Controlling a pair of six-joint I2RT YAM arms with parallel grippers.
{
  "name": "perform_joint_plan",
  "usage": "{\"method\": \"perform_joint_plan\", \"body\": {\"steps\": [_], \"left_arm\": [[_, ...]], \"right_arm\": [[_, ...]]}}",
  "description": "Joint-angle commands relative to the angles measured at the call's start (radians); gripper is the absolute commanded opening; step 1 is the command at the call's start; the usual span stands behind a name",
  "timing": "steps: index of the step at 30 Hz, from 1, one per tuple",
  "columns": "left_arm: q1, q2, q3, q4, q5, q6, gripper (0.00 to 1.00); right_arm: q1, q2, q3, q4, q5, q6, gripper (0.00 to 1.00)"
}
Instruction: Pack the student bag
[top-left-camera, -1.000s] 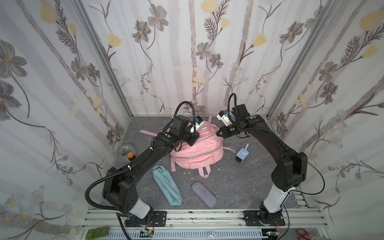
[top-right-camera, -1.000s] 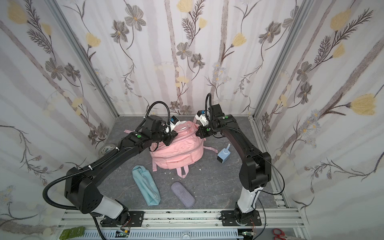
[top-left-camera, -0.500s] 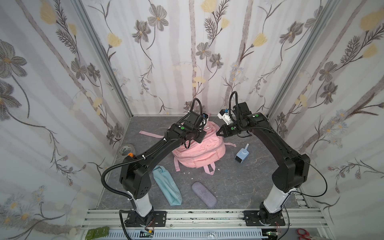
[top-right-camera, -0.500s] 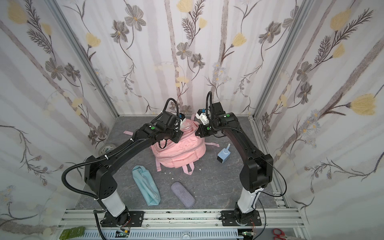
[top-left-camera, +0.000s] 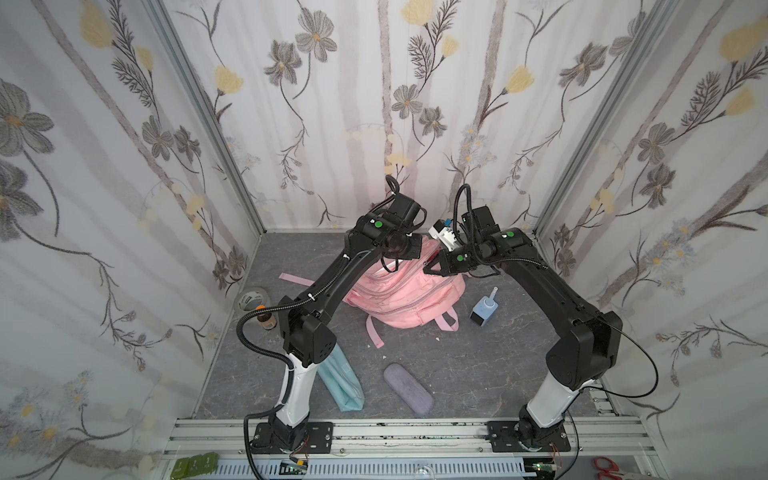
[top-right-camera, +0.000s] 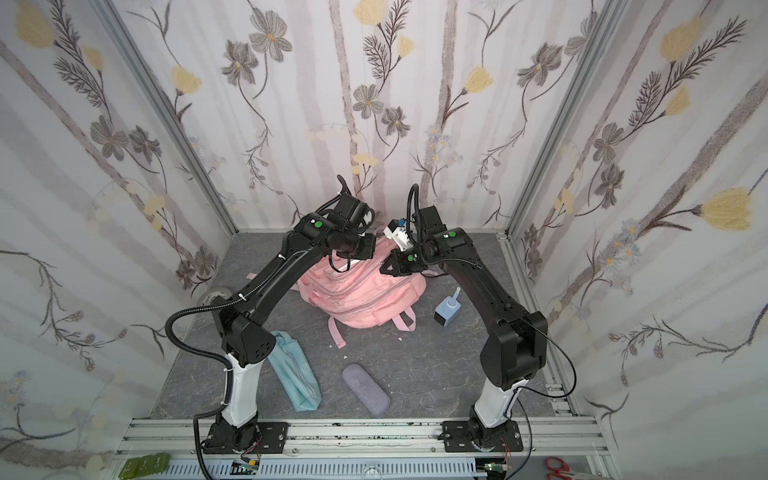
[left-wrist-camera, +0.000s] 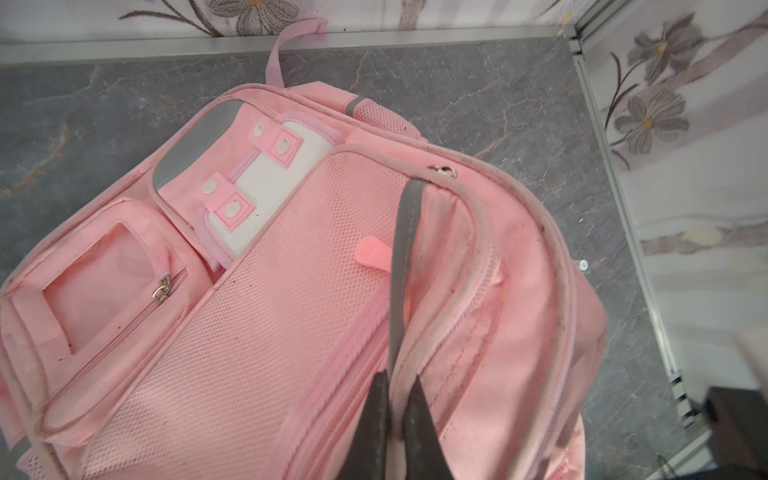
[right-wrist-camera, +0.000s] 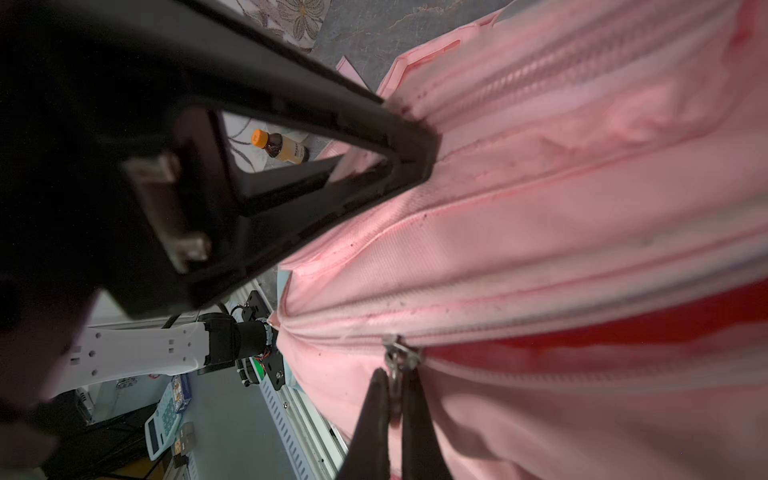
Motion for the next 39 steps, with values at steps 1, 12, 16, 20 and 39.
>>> {"method": "perform_joint_plan", "body": {"steps": [1,12,16,20,39], "left_arm": [[0.011,-0.023,0.02,0.062,-0.009,-0.215,0.0],[0.042,0.054,0.106,0.196,-0.102,-0.396,0.0],[0.042,0.111,0.179,0.217,-0.159,-0.456,0.0],[0.043,0.196,0.315,0.19,-0.208,-0.514,0.0],[-0.008,0.208,0.33,0.326,-0.422,-0.88,0.0]], "right_arm": [[0.004,0.008,-0.006,0.033,-0.053,0.023,0.0],[0.038,-0.058,-0.067,0.054,0.027,0.041,0.0],[0.07,-0.105,-0.105,0.076,0.069,0.055,0.0],[0.113,-0.13,-0.153,0.11,0.105,0.08,0.0],[0.306,-0.124,-0.35,0.581,0.293,0.287,0.0]]}}
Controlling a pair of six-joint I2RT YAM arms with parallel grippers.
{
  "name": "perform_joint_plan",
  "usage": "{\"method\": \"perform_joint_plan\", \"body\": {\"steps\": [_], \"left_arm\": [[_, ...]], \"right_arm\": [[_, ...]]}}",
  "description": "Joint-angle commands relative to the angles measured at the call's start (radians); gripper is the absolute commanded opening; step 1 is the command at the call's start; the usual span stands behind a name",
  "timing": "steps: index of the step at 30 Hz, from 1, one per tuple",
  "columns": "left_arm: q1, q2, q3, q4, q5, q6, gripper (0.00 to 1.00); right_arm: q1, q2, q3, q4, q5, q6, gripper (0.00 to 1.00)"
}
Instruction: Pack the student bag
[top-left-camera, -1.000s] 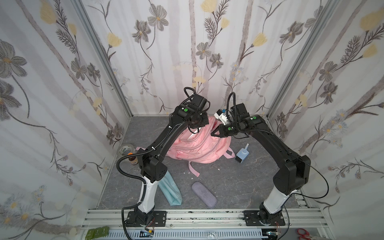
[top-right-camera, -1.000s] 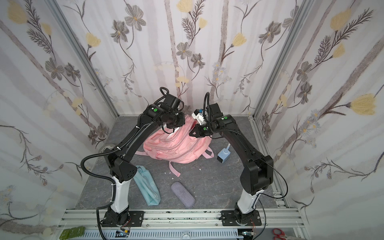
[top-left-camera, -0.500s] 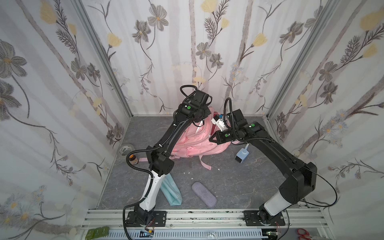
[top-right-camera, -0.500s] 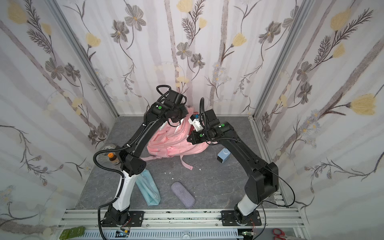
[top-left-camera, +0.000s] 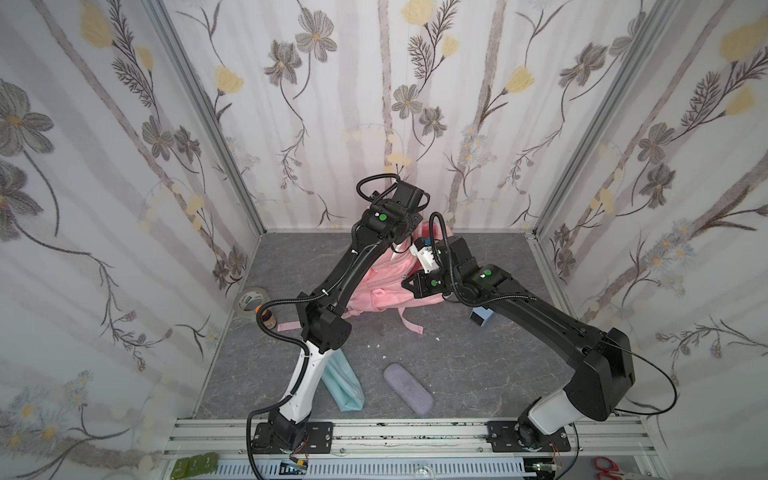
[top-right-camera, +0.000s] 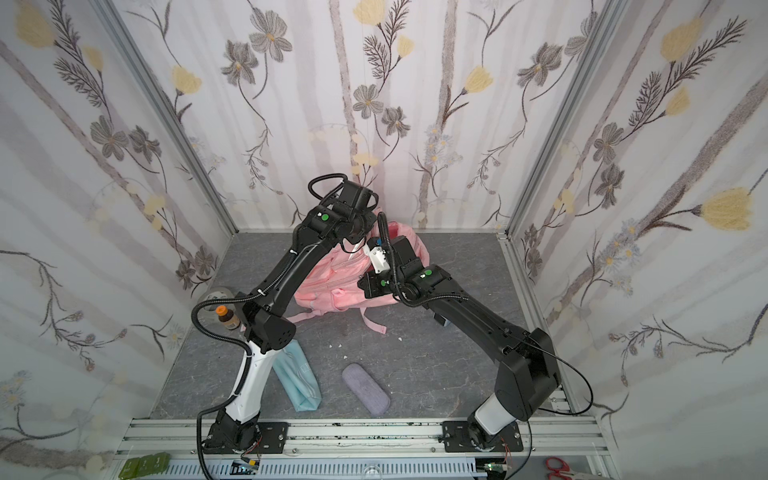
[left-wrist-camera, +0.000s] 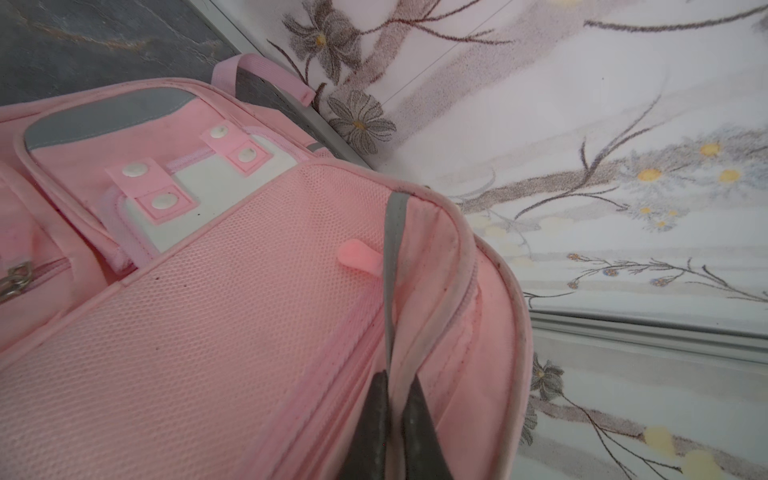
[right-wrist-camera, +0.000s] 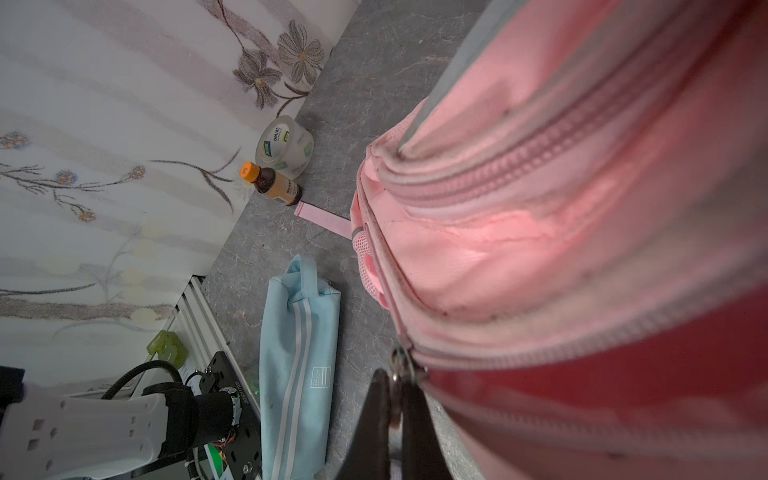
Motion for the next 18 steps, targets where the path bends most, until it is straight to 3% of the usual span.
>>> {"method": "perform_joint_plan", "body": {"steps": [1,10,18], "left_arm": [[-0.008,-0.002,0.02,0.236,-0.104,-0.133,0.0],[-0.009,0.042,0.075,0.236,-0.201,-0.208,0.0],[-0.01,0.058,0.078,0.274,-0.218,-0.247,0.0]], "right_arm": [[0.021,0.038,-0.008,0.104,-0.025,0.023,0.0],[0.029,0.007,-0.186,0.343,0.073,0.083,0.0],[0.029,0.066,-0.295,0.565,-0.017,0.17,0.0]]}}
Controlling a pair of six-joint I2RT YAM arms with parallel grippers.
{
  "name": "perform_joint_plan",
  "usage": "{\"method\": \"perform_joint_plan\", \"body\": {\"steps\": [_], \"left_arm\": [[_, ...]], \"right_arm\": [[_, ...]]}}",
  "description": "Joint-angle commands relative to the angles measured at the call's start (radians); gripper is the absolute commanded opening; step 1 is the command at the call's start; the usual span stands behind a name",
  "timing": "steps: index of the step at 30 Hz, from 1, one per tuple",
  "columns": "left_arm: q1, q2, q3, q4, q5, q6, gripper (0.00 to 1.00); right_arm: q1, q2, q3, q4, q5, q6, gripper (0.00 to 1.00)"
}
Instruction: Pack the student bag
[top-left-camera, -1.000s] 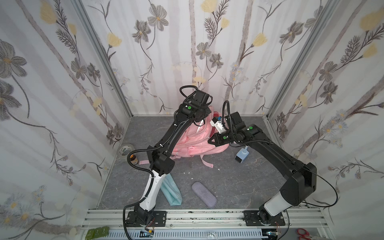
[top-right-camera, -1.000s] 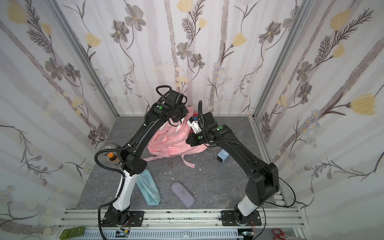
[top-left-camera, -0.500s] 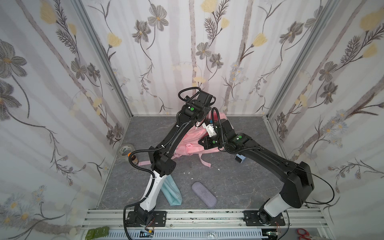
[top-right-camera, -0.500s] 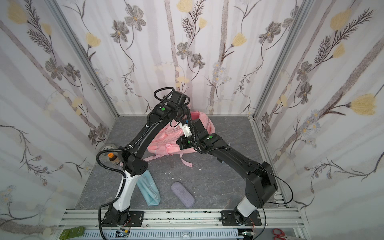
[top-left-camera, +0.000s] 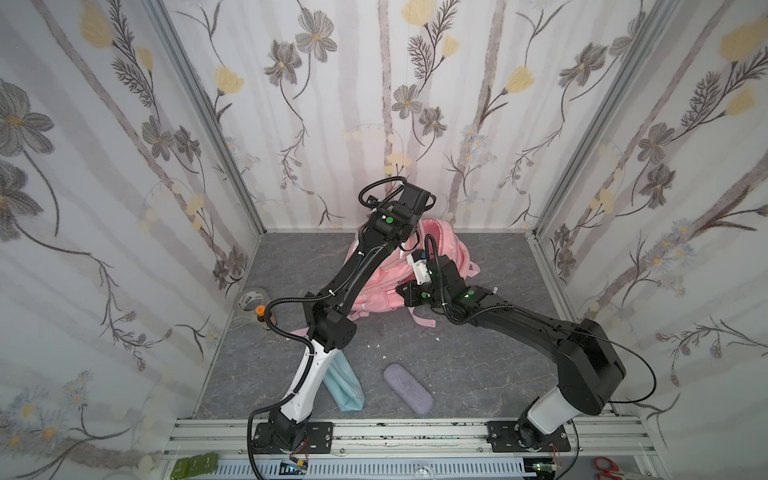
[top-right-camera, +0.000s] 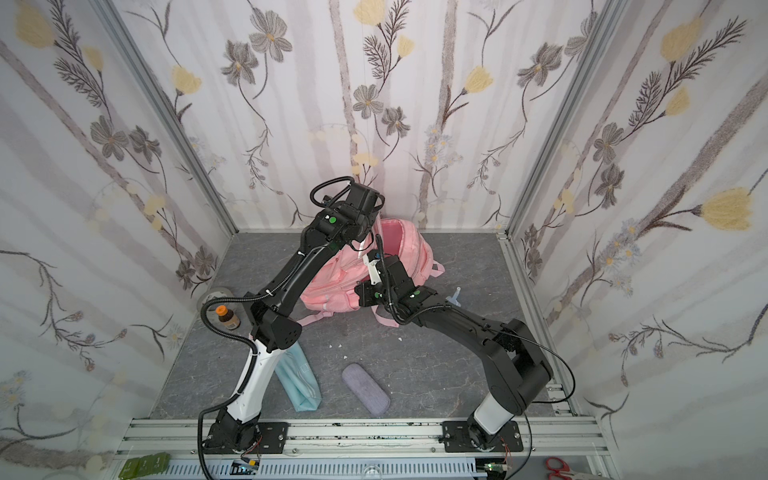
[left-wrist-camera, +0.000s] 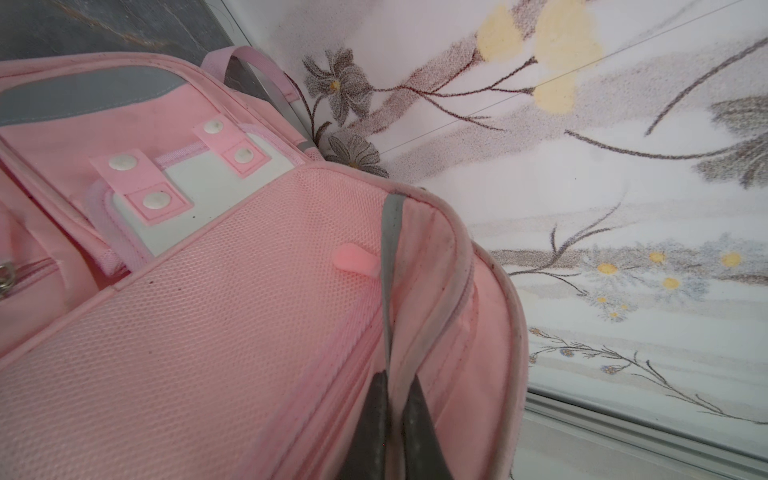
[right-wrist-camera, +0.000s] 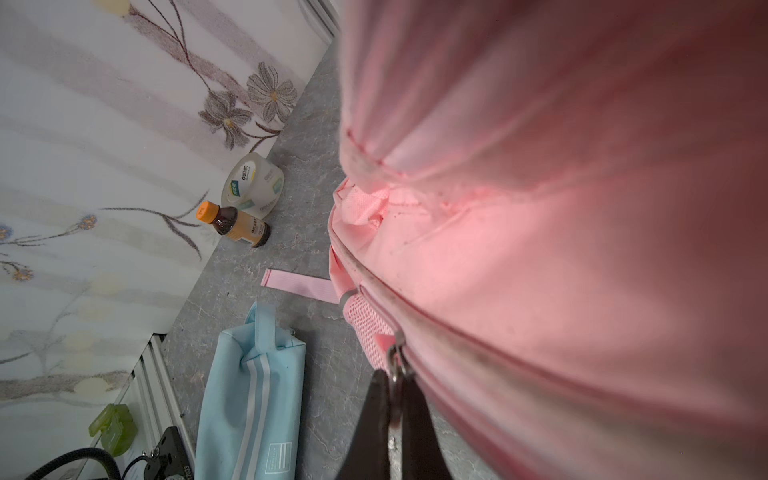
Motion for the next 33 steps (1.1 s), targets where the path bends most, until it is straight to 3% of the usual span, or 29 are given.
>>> {"method": "perform_joint_plan", "body": {"steps": [1,4,8,11,14,18,23,30,31,33], "left_arm": [[0.001,0.0,0.024,0.221,-0.063,-0.064,0.0],[0.002,0.002,0.025,0.206,-0.053,-0.073,0.0],[0.004,-0.005,0.024,0.195,-0.041,-0.052,0.0],[0.014,-0.007,0.023,0.219,0.022,0.018,0.0],[0.029,-0.025,-0.009,0.249,0.122,0.12,0.0],[0.043,-0.094,-0.153,0.311,0.252,0.269,0.0],[0.052,-0.17,-0.314,0.364,0.322,0.402,0.0],[0.075,-0.146,-0.327,0.382,0.452,0.538,0.0],[0.075,-0.14,-0.322,0.382,0.465,0.559,0.0],[0.08,-0.127,-0.313,0.377,0.501,0.586,0.0]], "right_arm": [[0.004,0.033,-0.03,0.17,-0.153,0.073,0.0],[0.004,0.06,-0.053,0.258,-0.22,0.124,0.0],[-0.006,0.066,-0.056,0.238,-0.21,0.131,0.01],[-0.026,0.037,-0.047,0.172,-0.181,0.13,0.11],[-0.038,-0.013,-0.022,0.065,-0.145,0.073,0.29],[-0.039,-0.087,-0.007,-0.07,-0.111,-0.032,0.46],[-0.035,-0.188,-0.021,-0.219,-0.058,-0.111,0.5],[0.045,-0.391,-0.084,-0.31,0.063,-0.156,0.51],[0.071,-0.404,-0.083,-0.317,0.082,-0.163,0.53],[0.141,-0.407,-0.078,-0.313,0.097,-0.187,0.67]]}}
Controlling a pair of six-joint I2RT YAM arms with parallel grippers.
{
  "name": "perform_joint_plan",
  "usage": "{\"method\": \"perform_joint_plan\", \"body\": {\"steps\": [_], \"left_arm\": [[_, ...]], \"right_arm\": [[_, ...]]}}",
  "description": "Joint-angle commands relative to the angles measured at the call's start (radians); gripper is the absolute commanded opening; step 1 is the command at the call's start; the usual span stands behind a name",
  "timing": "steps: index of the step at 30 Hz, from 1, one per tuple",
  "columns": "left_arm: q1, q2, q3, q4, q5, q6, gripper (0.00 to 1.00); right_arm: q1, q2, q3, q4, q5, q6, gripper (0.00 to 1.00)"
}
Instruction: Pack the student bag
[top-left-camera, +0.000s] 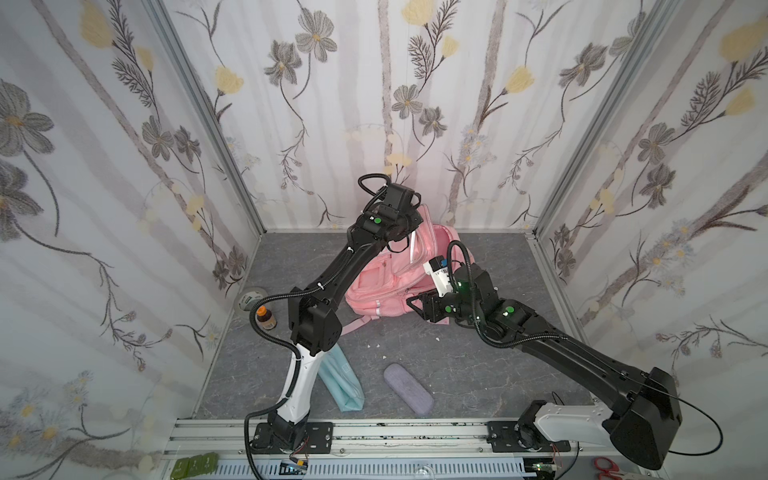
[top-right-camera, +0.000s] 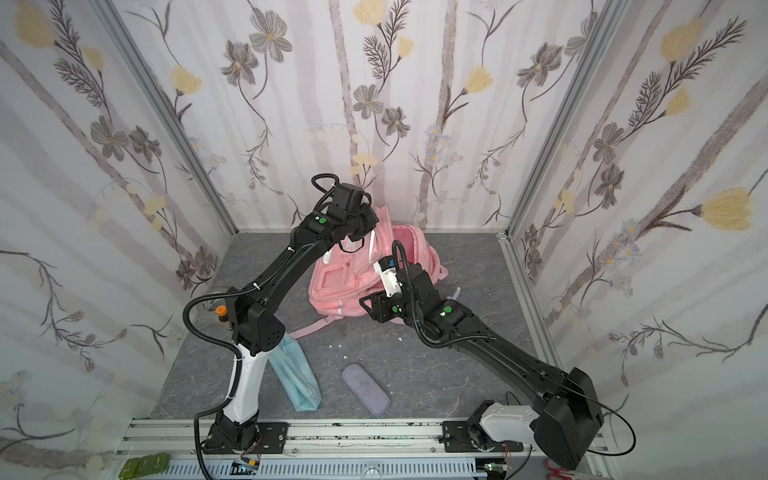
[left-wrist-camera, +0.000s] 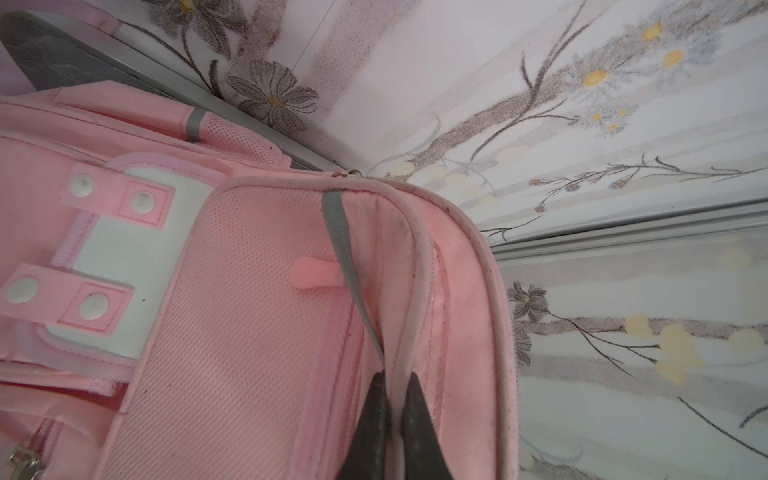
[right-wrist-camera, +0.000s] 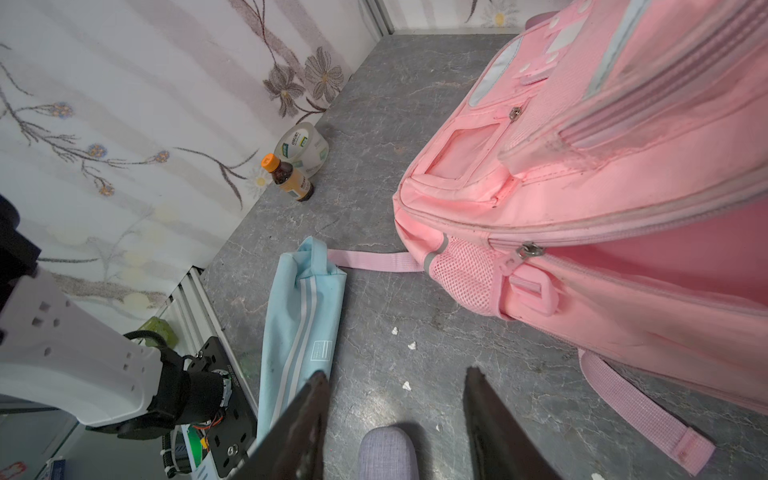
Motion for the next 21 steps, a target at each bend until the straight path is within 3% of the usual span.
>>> {"method": "perform_joint_plan", "body": {"steps": [1,10,21], "left_arm": [[0.008,0.019,0.022,0.104,0.081,0.1,0.0],[0.024,0.056,-0.007,0.094,0.145,0.192,0.0],[0.043,0.072,-0.062,0.115,0.187,0.207,0.0]], "right_arm": [[0.093,0.003,0.008,-0.014,0.062,-0.069,0.67],[0.335,0.286,0.115,0.08,0.105,-0.095,0.68],[0.399,0.563,0.173,0.276,-0.01,-0.162,0.69]]}}
